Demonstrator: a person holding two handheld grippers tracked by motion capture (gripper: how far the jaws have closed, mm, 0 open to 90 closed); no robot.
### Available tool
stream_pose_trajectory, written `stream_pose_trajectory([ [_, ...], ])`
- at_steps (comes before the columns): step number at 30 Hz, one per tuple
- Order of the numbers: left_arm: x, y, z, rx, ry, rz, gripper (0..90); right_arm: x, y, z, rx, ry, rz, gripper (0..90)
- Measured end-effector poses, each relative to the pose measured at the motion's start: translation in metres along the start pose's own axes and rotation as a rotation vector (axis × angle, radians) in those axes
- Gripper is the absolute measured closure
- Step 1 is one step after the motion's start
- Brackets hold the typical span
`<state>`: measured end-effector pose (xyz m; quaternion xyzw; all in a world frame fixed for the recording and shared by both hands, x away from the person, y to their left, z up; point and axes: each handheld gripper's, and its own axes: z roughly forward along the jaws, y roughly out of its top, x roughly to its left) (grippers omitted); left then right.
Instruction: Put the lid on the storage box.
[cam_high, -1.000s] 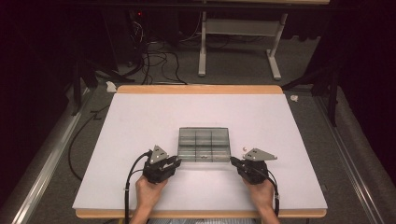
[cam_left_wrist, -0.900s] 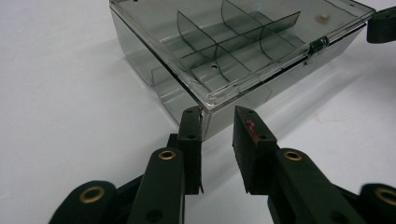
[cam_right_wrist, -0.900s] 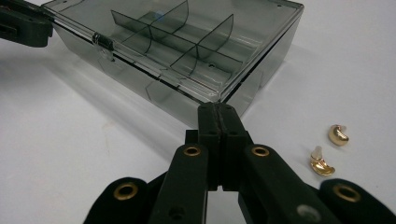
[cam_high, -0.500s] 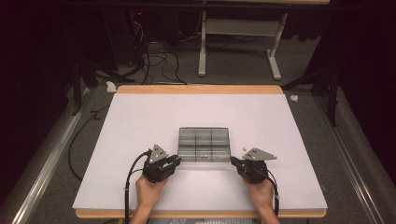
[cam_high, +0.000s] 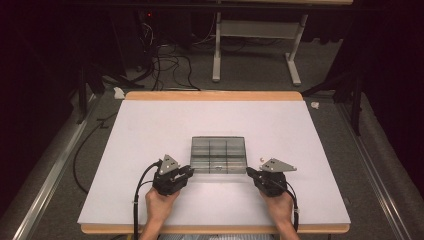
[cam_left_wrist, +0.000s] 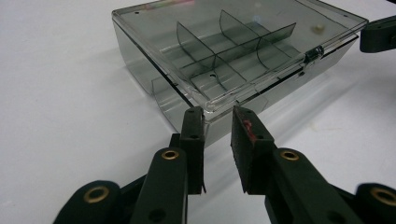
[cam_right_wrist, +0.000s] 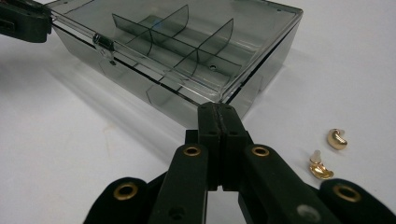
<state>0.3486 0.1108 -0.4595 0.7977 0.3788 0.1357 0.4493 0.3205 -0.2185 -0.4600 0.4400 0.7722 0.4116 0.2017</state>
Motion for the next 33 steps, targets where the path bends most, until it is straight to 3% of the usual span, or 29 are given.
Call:
stream_pose_trajectory([
  [22, -0.0018, 0.002, -0.0006, -0.017, 0.022, 0.005, 69.5, 0.0, 0.0048, -0.0039, -0.028, -0.001, -0.002, 90.0],
  [33, 0.0002, 0.0037, -0.0019, -0.026, 0.045, -0.004, 58.4, 0.0001, 0.0069, -0.0054, -0.035, -0.002, -0.001, 90.0],
])
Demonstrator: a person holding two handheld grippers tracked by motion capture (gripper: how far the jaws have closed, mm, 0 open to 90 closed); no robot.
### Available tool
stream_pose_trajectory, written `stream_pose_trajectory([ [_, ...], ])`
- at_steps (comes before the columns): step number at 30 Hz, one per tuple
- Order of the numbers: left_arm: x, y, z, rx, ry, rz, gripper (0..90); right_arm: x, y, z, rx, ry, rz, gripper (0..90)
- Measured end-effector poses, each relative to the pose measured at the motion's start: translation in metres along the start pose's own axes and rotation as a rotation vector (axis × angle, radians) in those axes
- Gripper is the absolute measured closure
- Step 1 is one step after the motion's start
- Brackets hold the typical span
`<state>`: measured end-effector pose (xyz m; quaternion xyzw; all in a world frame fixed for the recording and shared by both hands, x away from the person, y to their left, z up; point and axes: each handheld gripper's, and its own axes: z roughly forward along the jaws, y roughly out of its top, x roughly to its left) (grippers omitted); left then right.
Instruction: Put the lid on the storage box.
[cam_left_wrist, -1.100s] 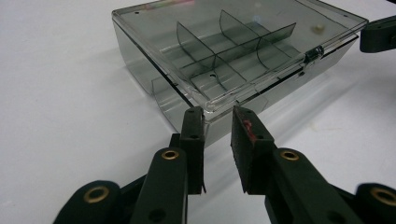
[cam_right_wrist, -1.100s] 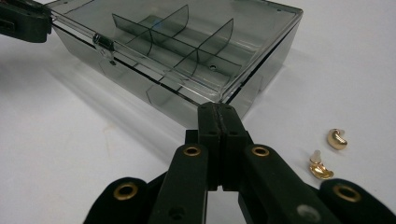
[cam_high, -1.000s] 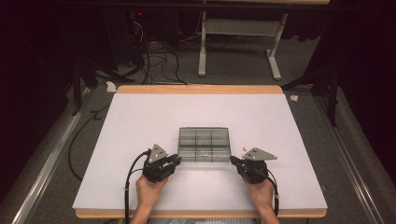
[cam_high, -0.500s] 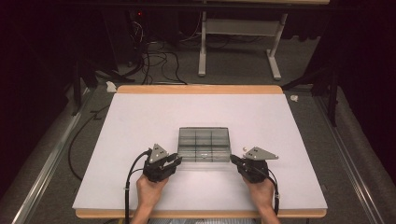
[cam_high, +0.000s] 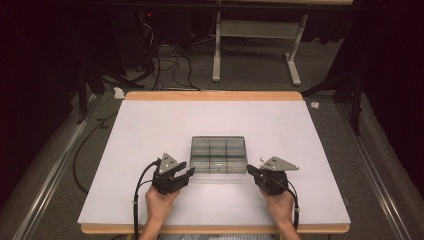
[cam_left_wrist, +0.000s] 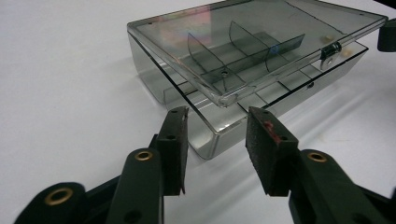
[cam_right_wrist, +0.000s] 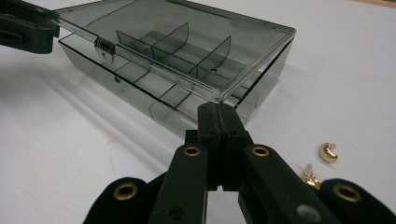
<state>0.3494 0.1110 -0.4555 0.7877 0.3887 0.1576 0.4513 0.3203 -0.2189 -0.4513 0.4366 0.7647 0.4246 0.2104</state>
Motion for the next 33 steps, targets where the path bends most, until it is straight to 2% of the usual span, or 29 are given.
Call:
stream_pose_trajectory([
  [12, 0.0, 0.006, 0.0, -0.014, 0.018, 0.018, 48.0, -0.001, 0.002, -0.001, -0.006, 0.004, -0.001, 90.0],
  [28, -0.002, 0.013, 0.008, -0.004, 0.038, 0.061, 44.3, -0.001, 0.006, -0.003, -0.015, 0.006, 0.002, 90.0],
  [33, -0.003, 0.016, 0.01, -0.014, 0.049, 0.074, 44.3, -0.002, 0.008, -0.005, -0.02, 0.004, 0.0, 90.0],
])
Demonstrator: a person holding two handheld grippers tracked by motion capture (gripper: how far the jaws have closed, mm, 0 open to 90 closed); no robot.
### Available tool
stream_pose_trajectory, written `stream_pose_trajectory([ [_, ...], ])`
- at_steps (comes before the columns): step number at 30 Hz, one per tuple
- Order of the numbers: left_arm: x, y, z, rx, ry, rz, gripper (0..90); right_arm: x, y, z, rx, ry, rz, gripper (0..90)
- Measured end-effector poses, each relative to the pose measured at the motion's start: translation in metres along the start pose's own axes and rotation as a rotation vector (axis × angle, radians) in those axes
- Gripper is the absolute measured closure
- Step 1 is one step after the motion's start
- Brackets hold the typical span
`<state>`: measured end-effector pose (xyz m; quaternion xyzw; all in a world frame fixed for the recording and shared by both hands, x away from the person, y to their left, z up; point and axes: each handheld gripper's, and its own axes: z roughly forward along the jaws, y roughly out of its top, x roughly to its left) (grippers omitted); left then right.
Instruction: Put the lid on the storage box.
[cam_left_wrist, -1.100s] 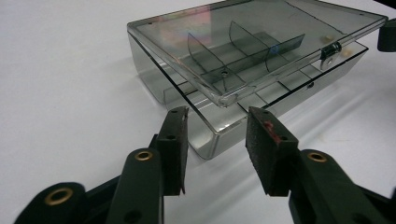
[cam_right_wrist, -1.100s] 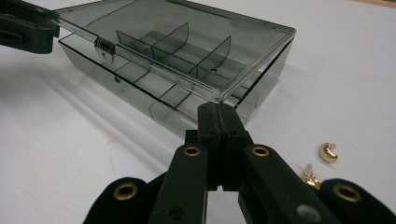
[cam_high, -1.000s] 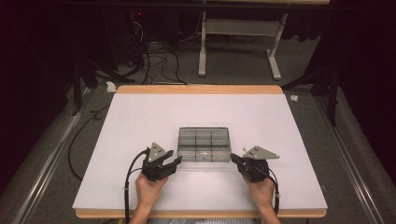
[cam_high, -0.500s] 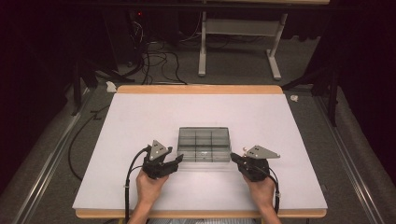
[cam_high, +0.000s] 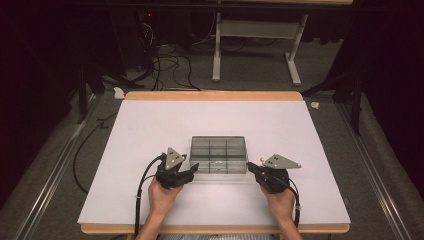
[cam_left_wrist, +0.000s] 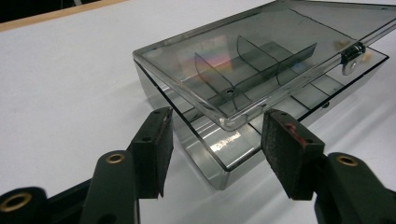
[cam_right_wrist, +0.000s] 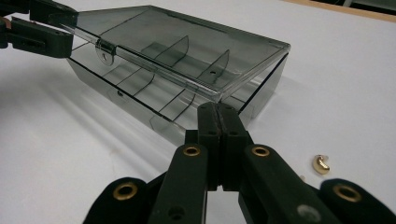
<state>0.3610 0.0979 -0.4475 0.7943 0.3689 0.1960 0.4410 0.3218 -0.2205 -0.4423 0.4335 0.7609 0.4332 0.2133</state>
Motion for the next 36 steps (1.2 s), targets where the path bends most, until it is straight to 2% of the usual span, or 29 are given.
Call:
stream_pose_trajectory([
  [17, 0.001, 0.008, 0.0, -0.014, -0.003, 0.0, 44.8, -0.002, 0.004, -0.003, -0.007, 0.0, -0.003, 89.4],
  [20, 0.002, 0.01, -0.001, -0.017, -0.005, 0.001, 44.8, -0.003, 0.005, -0.003, -0.009, 0.002, -0.007, 82.8],
  [23, 0.002, 0.011, -0.001, -0.024, -0.005, -0.001, 44.9, -0.005, 0.004, -0.004, -0.016, -0.006, -0.005, 71.0],
  [27, 0.003, 0.012, -0.001, -0.028, -0.013, -0.008, 45.0, -0.006, 0.004, -0.004, -0.024, -0.034, -0.019, 59.8],
  [29, 0.003, 0.012, -0.001, -0.027, -0.014, -0.009, 45.0, -0.008, 0.005, -0.003, -0.027, -0.055, -0.038, 58.4],
  [36, 0.004, 0.014, 0.0, -0.028, -0.02, -0.021, 44.9, -0.006, 0.01, 0.004, -0.032, -0.07, -0.076, 57.0],
])
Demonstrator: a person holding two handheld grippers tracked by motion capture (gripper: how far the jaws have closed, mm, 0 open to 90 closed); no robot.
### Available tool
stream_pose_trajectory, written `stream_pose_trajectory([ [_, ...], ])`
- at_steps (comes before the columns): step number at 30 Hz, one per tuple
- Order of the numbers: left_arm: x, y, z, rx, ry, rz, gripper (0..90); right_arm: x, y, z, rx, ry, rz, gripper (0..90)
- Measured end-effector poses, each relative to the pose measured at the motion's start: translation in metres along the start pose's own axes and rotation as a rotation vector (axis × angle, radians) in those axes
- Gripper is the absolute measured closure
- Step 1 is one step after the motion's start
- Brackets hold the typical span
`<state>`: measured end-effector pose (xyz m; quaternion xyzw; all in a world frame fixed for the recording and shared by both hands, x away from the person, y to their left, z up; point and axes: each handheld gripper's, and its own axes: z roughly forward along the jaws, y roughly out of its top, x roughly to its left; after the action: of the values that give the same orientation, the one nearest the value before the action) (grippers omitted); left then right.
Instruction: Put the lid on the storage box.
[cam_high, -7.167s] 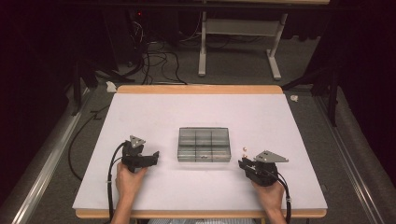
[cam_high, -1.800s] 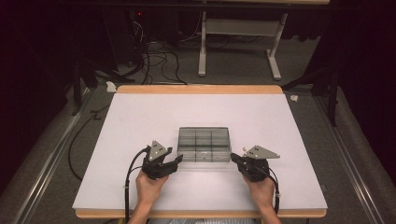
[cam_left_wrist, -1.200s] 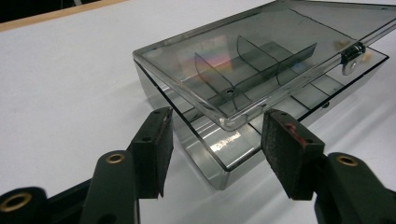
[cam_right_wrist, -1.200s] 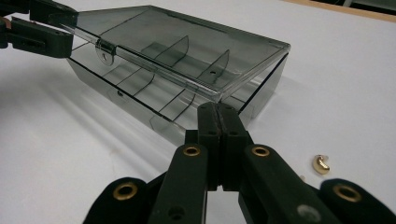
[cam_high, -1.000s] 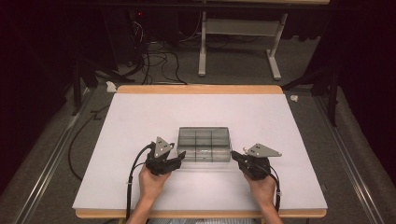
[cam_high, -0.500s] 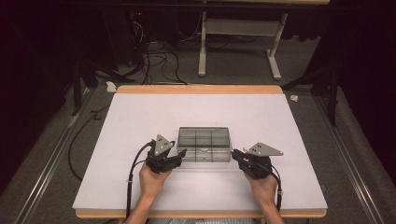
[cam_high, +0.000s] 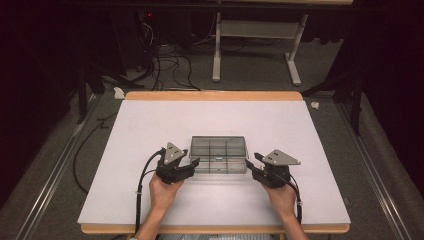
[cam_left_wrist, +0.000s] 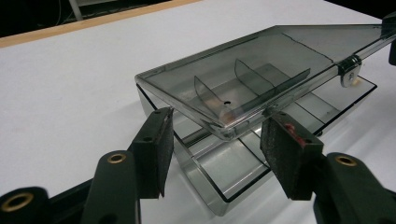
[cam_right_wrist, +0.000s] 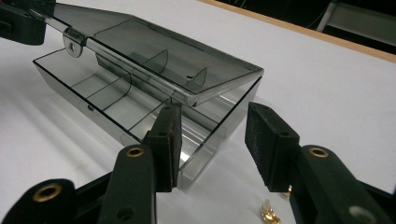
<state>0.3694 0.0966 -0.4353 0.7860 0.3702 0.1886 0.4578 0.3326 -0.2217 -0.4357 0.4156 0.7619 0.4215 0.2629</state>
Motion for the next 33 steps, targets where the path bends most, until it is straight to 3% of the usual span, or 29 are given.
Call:
stream_pose_trajectory([
  [14, -0.002, 0.01, 0.0, -0.011, 0.005, 0.021, 44.4, 0.002, 0.012, 0.008, -0.027, 0.006, -0.038, 54.3],
  [20, 0.0, 0.011, 0.0, -0.02, -0.001, 0.01, 44.5, 0.001, 0.015, 0.009, -0.034, 0.017, -0.036, 53.7],
  [33, 0.002, 0.021, 0.0, -0.026, -0.001, 0.027, 44.4, -0.006, 0.022, 0.009, -0.044, 0.054, -0.014, 53.7],
])
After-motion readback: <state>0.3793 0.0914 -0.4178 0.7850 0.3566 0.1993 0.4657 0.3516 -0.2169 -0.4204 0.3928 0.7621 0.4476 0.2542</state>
